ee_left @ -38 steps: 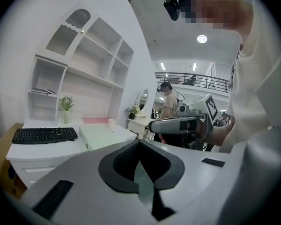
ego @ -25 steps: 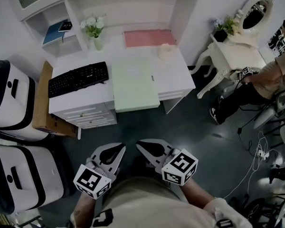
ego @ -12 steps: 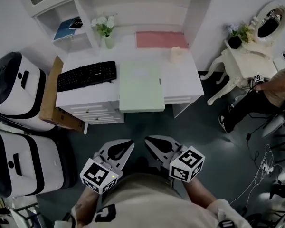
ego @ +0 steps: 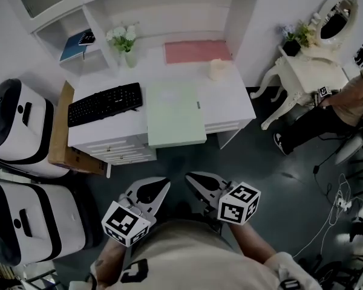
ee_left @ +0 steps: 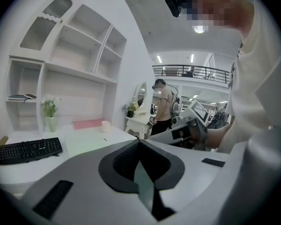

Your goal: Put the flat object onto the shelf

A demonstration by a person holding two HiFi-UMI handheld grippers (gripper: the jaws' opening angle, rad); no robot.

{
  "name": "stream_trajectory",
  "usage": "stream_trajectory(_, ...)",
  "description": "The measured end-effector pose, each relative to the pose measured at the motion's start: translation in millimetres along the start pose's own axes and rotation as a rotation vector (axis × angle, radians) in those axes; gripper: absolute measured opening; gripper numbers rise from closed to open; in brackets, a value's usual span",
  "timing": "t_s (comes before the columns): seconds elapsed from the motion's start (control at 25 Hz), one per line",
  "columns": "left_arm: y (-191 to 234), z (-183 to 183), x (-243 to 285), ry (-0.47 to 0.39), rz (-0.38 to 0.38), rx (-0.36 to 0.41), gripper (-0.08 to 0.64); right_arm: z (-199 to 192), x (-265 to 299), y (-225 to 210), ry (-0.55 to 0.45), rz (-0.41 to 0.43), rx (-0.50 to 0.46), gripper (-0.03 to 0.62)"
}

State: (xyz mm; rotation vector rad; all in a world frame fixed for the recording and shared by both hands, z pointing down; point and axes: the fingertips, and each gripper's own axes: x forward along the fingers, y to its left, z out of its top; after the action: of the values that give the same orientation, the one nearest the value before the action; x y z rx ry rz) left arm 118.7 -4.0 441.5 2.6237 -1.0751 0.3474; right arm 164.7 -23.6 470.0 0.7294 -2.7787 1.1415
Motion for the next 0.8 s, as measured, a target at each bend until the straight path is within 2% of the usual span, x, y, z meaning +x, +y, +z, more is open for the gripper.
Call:
stream_trajectory(0.24,16,5,6,-0.014,-0.064,0.005,0.013,-5,10,-17,-0.011,-0.065,0.114,0.025)
stream_trajectory(0.48,34,1,7,0.001,-0.114,-0.008,0.014,-14,22,-45,-0.053,-0.128,0.347,0.025)
stream_trajectory(0.68,47,4,10,0.006,-0.139,-0.02,0.014,-22,26,-71,-0.065,-0.211,0.454,0.025)
stream_trajectory(0.8,54,4,11,0.007,-0.148,-0.028,0.012,-24,29,-84,-0.089,-0.224,0.534,0.026)
